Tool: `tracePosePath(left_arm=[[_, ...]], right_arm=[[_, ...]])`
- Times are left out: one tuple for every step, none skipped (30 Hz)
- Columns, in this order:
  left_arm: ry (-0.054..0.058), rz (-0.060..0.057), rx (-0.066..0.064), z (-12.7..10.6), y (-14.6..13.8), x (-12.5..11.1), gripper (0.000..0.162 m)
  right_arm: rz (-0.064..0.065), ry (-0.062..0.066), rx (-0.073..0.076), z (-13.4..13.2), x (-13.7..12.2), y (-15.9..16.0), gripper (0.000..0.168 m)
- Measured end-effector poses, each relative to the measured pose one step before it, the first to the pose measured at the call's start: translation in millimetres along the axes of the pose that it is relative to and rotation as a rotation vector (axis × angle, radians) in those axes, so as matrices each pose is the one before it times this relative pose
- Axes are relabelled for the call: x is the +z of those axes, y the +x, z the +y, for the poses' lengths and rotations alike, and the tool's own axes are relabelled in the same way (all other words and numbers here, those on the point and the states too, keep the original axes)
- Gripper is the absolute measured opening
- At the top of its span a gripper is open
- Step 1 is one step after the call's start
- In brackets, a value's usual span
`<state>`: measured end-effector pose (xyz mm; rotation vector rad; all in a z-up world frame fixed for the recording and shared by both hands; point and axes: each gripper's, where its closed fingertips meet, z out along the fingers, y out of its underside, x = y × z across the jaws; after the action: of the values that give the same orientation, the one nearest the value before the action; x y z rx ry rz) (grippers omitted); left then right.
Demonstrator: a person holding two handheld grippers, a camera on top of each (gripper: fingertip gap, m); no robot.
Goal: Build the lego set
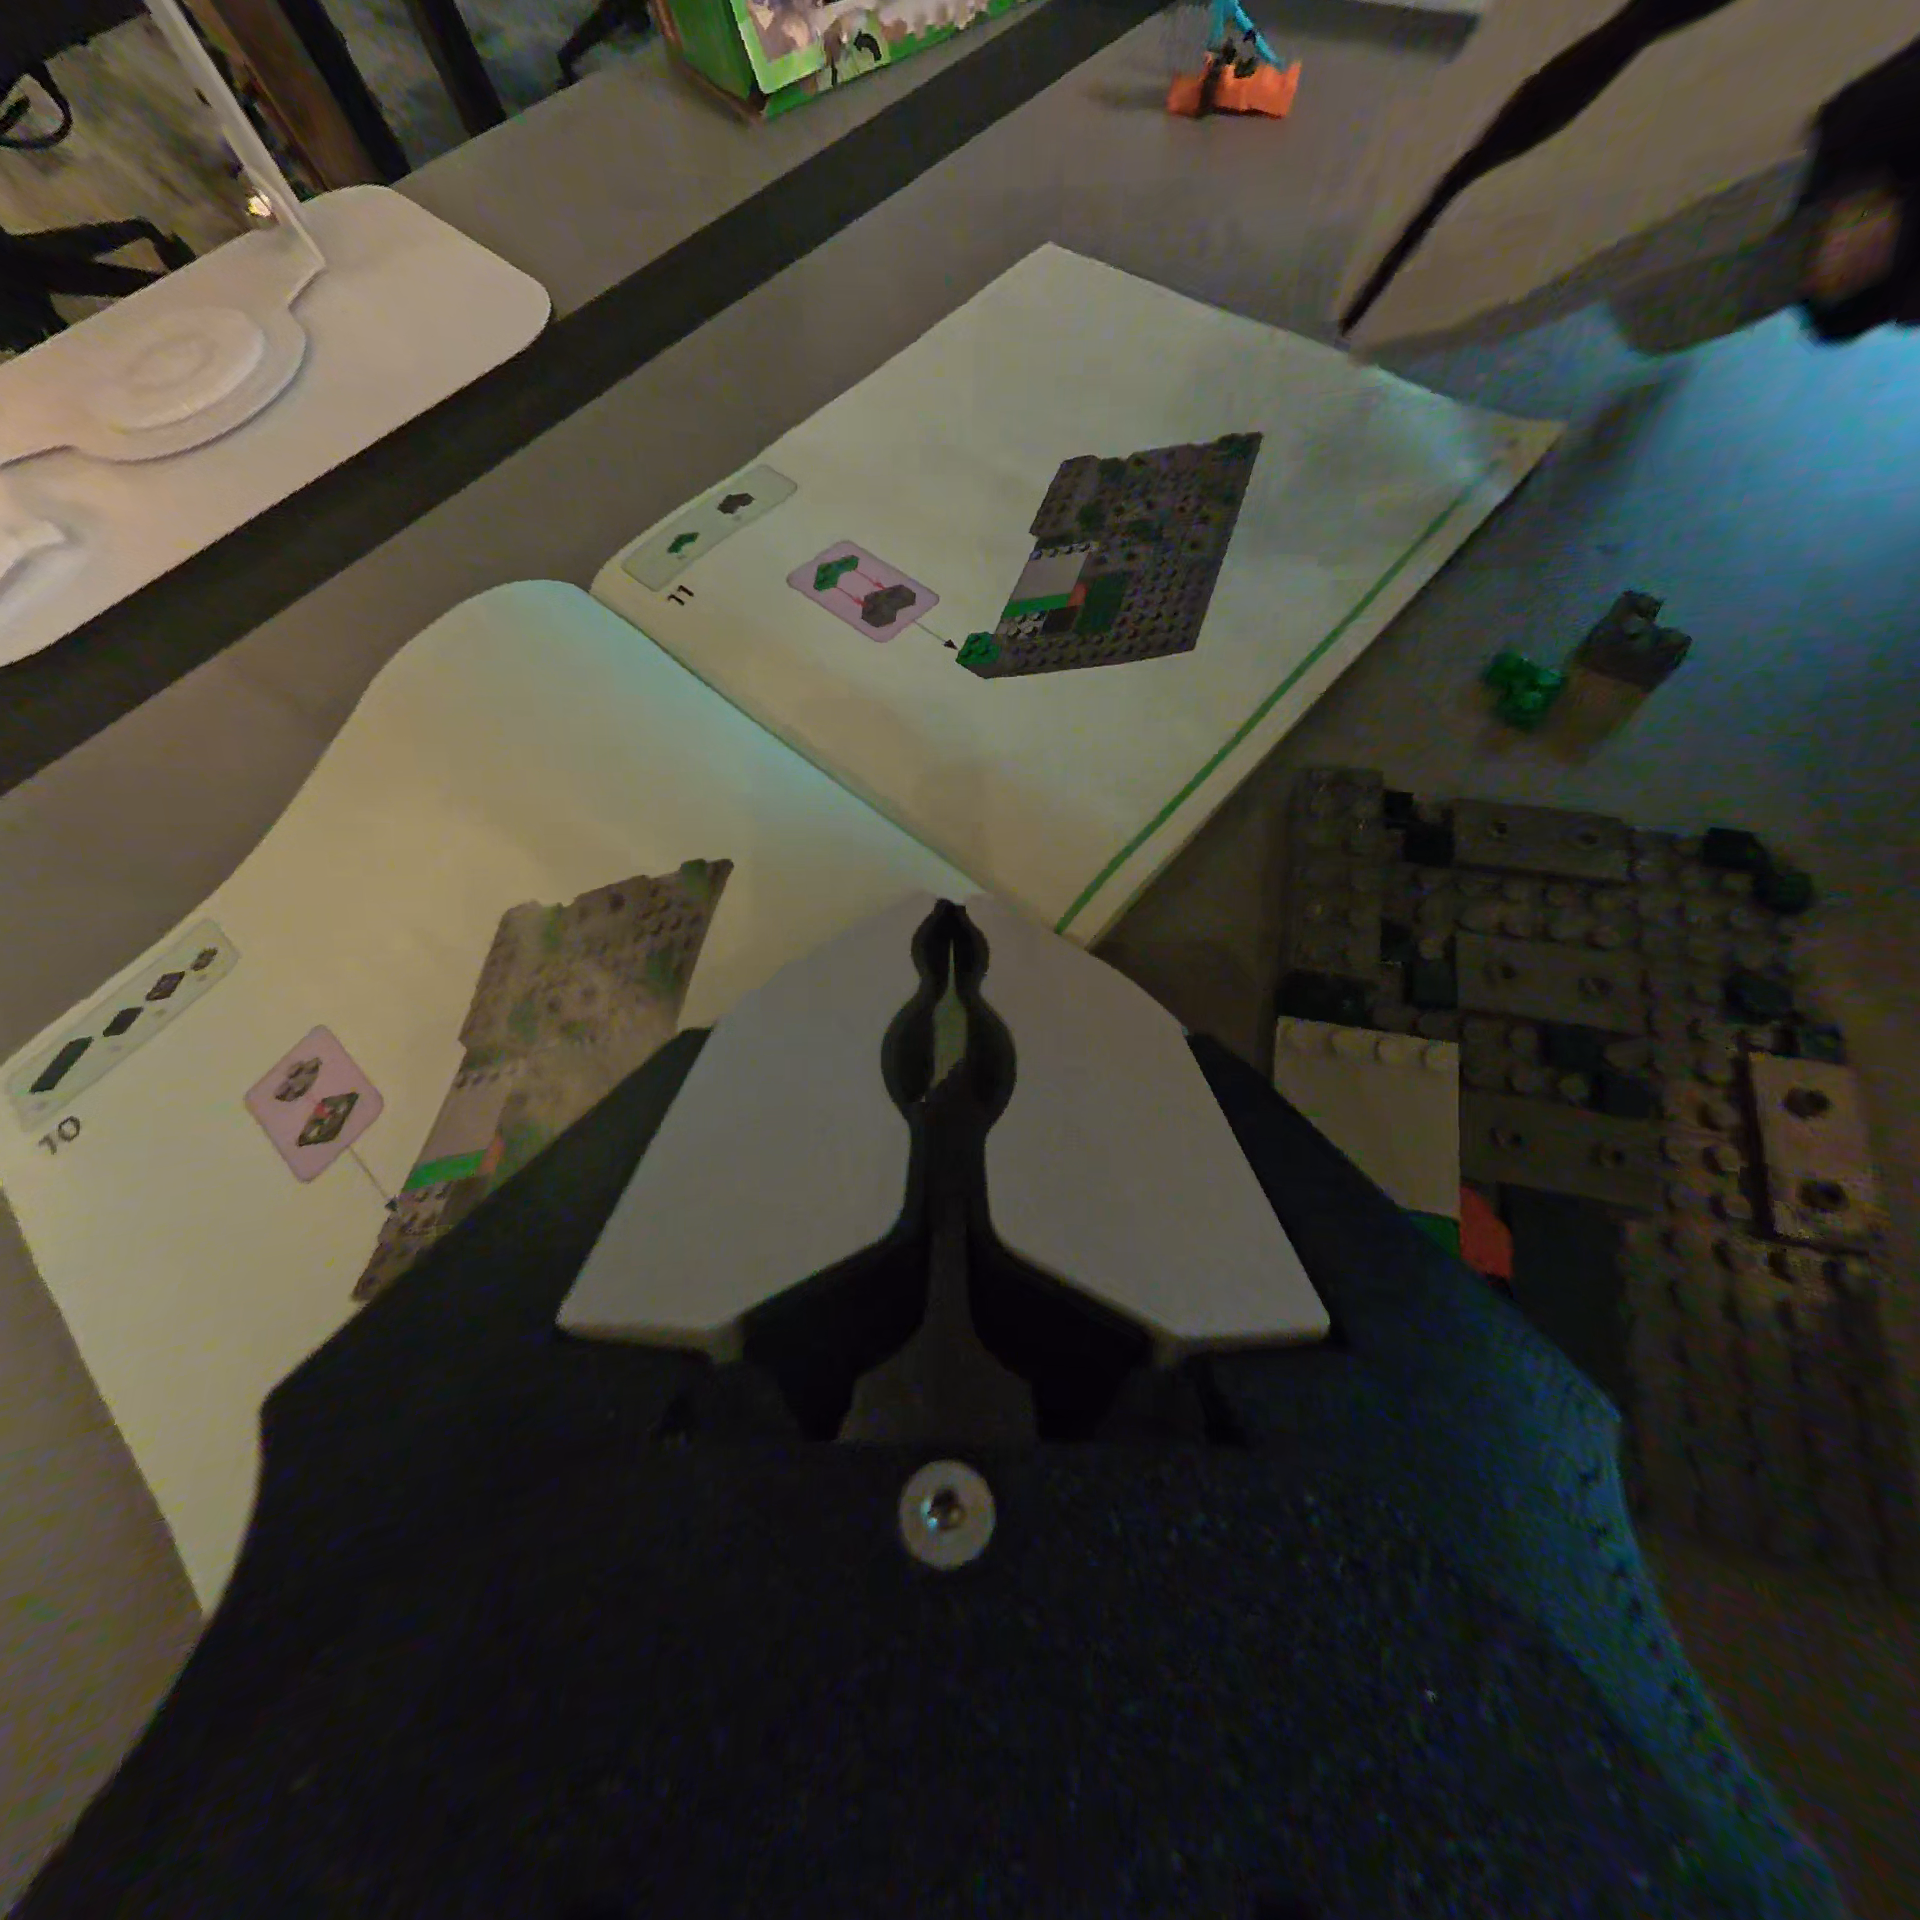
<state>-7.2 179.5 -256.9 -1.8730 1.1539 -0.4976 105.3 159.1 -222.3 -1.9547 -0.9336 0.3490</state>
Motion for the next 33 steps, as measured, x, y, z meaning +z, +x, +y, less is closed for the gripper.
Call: tracePosePath(left_arm=[[0.0020, 0.0011, 0.0031, 0.20, 0.38, -0.98, 0.000], [0.0030, 0.0015, 0.0032, -0.32, 0.39, -0.89, 0.000], [0.0025, 0.0005, 0.0034, -0.29, 0.28, -0.69, 0.000], [0.0016, 0.0017, 0.0031, -0.24, 0.39, -0.46, 0.000], [0.0012, 0.0029, 0.0017, -0.30, 0.63, -0.14, 0.000], [0.0013, 0.0024, 0.0007, -0.22, 0.62, 0.10, 0.000], [0.0012, 0.0025, 0.0011, -0.28, 0.75, 0.36, 0.000], [-0.0009, 0.0029, 0.0017, -0.07, 0.93, 0.47, 0.000], [-0.0013, 0.0018, 0.0018, 0.05, 0.77, 0.50, 0.000], [-0.0006, 0.0006, 0.0031, 0.05, 0.65, 0.39, 0.000], [-0.0018, -0.0001, 0.0042, 0.30, 0.58, 0.32, 0.000], [-0.0019, -0.0016, 0.0036, 0.49, 0.38, 0.06, 0.000], [-0.0010, -0.0021, 0.0026, 0.43, 0.15, -0.11, 0.000], [-0.0003, -0.0019, 0.0016, 0.30, 0.02, -0.50, 0.000], [0.0027, -0.0025, 0.0011, -0.34, -0.22, -0.77, 0.000], [0.0033, -0.0018, 0.0011, -0.44, -0.41, -0.84, 0.000], [0.0017, -0.0010, 0.0001, -0.19, -0.52, -0.59, 0.000], [0.0005, 0.0005, -0.0014, 0.11, -0.20, -0.16, 0.000], [0.0004, 0.0017, -0.0013, 0.03, 0.04, -0.02, 0.000], [-0.0004, 0.0017, 0.0005, 0.13, 0.39, 0.17, 0.000], [-0.0008, 0.0009, 0.0025, 0.14, 0.59, 0.11, 0.000], [-0.0009, 0.0013, 0.0033, 0.07, 0.76, 0.20, 0.000], [-0.0012, 0.0020, 0.0028, 0.11, 0.86, 0.35, 0.000], [-0.0007, 0.0015, 0.0023, 0.07, 0.72, 0.19, 0.000], [-0.0012, 0.0014, 0.0021, 0.20, 0.65, 0.25, 0.000], [-0.0012, 0.0007, 0.0016, 0.29, 0.42, 0.16, 0.000], [-0.0005, 0.0003, 0.0013, 0.16, 0.25, 0.12, 0.000], [-0.0002, 0.0005, 0.0011, 0.19, 0.32, 0.03, 0.000], [-0.0006, 0.0007, 0.0009, 0.09, 0.31, 0.06, 0.000], [-0.0002, 0.0002, 0.0012, -0.09, 0.34, 0.06, 0.000], [-0.0001, 0.0003, 0.0017, -0.04, 0.36, -0.04, 0.000], [-0.0008, 0.0010, 0.0018, -0.06, 0.44, 0.09, 0.000], [-0.0004, 0.0008, 0.0016, 0.03, 0.49, 0.06, 0.000]], right_arm=[[-0.0200, 0.0091, -0.0167, 5.86, -9.06, -3.27, 0.006], [-0.0192, -0.0071, -0.0124, 8.31, -7.50, -4.84, 0.009], [-0.0176, -0.0155, -0.0083, 9.42, -5.68, -6.13, 0.011], [-0.0162, -0.0113, -0.0048, 8.43, -3.95, -7.18, 0.014], [-0.0174, -0.0061, 0.0005, 6.84, -2.00, -8.10, 0.016], [-0.0133, -0.0107, 0.0054, 6.35, -0.20, -7.29, 0.017], [-0.0050, -0.0202, 0.0017, 6.69, 1.23, -5.42, 0.020], [-0.0001, -0.0239, -0.0052, 6.30, 1.87, -3.73, 0.022], [0.0006, -0.0174, -0.0049, 4.60, 1.96, -2.43, 0.024], [-0.0052, -0.0047, 0.0001, 2.51, 1.73, -1.98, 0.026], [-0.0082, 0.0015, 0.0049, 1.20, 1.58, -1.28, 0.027], [-0.0021, -0.0017, 0.0050, 1.12, 1.26, 0.25, 0.027], [0.0010, -0.0059, 0.0010, 1.28, 1.07, 0.72, 0.027], [-0.0013, -0.0080, -0.0010, 1.28, 1.00, 0.05, 0.027], [-0.0013, -0.0090, 0.0000, 1.59, 1.01, -0.12, 0.026], [-0.0011, -0.0085, 0.0000, 1.52, 1.02, -0.31, 0.024], [-0.0005, -0.0053, -0.0011, 1.15, 0.99, -0.47, 0.022], [0.0024, -0.0005, -0.0008, 0.31, 0.68, -0.19, 0.019], [0.0030, 0.0009, -0.0002, -0.26, 0.32, -0.05, 0.019], [0.0023, -0.0019, -0.0006, -0.17, 0.14, 0.00, 0.019], [0.0036, -0.0031, -0.0022, 0.05, -0.05, 0.12, 0.019], [0.0043, -0.0024, -0.0032, -0.07, 0.01, 0.15, 0.018], [0.0036, -0.0018, -0.0021, -0.03, -0.06, 0.09, 0.018], [0.0021, -0.0017, 0.0000, 0.04, 0.05, 0.09, 0.018], [0.0017, -0.0014, 0.0005, -0.05, -0.01, 0.15, 0.018], [0.0031, -0.0019, -0.0001, 0.02, -0.05, 0.39, 0.018], [0.0032, -0.0010, -0.0010, -0.17, -0.22, 0.33, 0.018], [0.0021, 0.0006, -0.0008, -0.40, -0.39, 0.08, 0.017], [0.0005, 0.0002, 0.0000, -0.42, -0.32, -0.01, 0.017], [0.0001, -0.0004, -0.0008, -0.21, -0.23, -0.18, 0.017], [0.0010, 0.0009, -0.0017, -0.38, -0.30, -0.14, 0.017], [0.0003, 0.0020, -0.0011, -0.60, -0.29, -0.27, 0.017], [-0.0014, 0.0014, -0.0008, -0.59, -0.27, -0.57, 0.017]])
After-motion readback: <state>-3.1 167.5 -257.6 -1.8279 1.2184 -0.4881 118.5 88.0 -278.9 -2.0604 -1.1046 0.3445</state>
